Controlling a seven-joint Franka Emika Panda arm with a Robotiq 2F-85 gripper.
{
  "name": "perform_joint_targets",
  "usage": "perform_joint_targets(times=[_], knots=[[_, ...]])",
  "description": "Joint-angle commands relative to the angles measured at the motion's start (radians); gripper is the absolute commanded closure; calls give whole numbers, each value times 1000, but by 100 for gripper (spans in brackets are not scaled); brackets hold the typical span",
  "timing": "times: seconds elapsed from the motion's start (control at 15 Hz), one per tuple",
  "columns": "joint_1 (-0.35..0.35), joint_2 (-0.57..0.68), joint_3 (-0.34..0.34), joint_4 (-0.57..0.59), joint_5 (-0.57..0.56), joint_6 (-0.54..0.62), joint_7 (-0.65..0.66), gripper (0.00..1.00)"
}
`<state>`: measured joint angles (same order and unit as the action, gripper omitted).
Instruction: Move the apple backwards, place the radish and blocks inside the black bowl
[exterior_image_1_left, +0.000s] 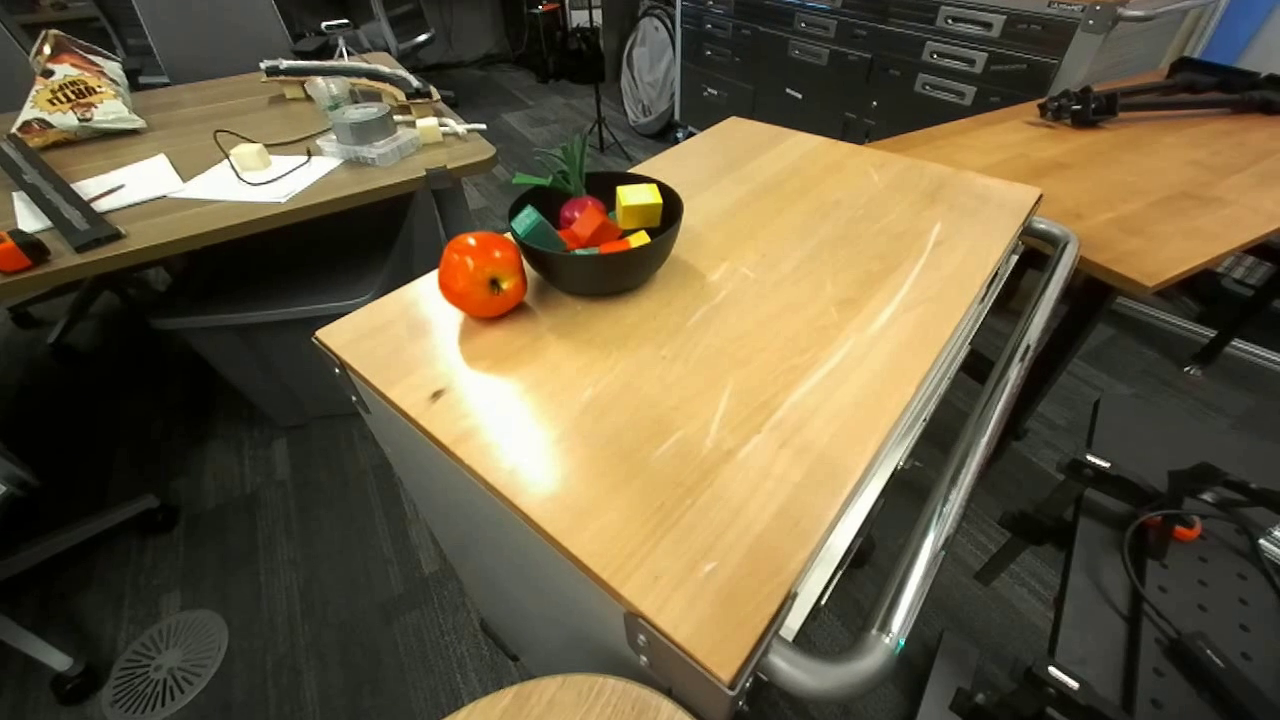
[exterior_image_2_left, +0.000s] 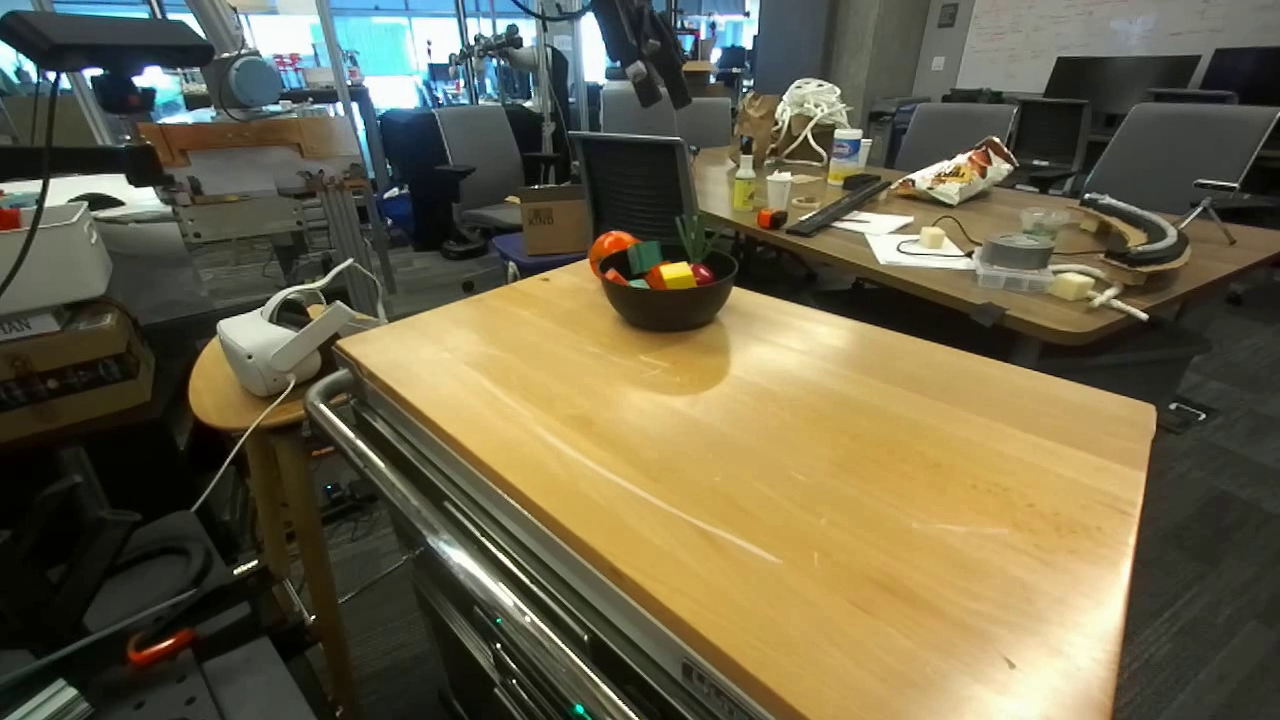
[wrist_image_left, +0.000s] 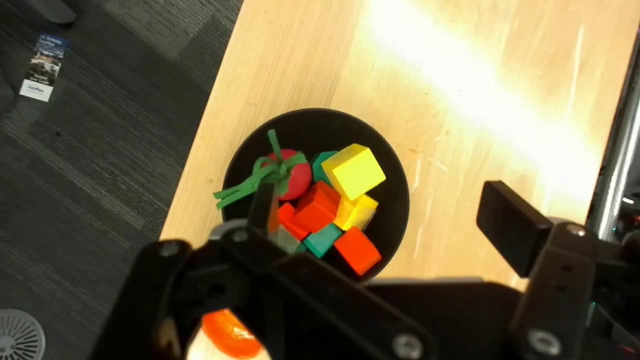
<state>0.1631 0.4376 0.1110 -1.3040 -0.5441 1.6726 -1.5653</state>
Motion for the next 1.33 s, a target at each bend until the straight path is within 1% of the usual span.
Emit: perform_joint_targets(times=[0.0, 0.27, 1.27], knots=[[6, 8, -8, 6, 3, -4, -2, 0], [12, 46, -9, 7, 4, -2, 4, 0], [12, 46, -10, 17, 4, -2, 4, 0]])
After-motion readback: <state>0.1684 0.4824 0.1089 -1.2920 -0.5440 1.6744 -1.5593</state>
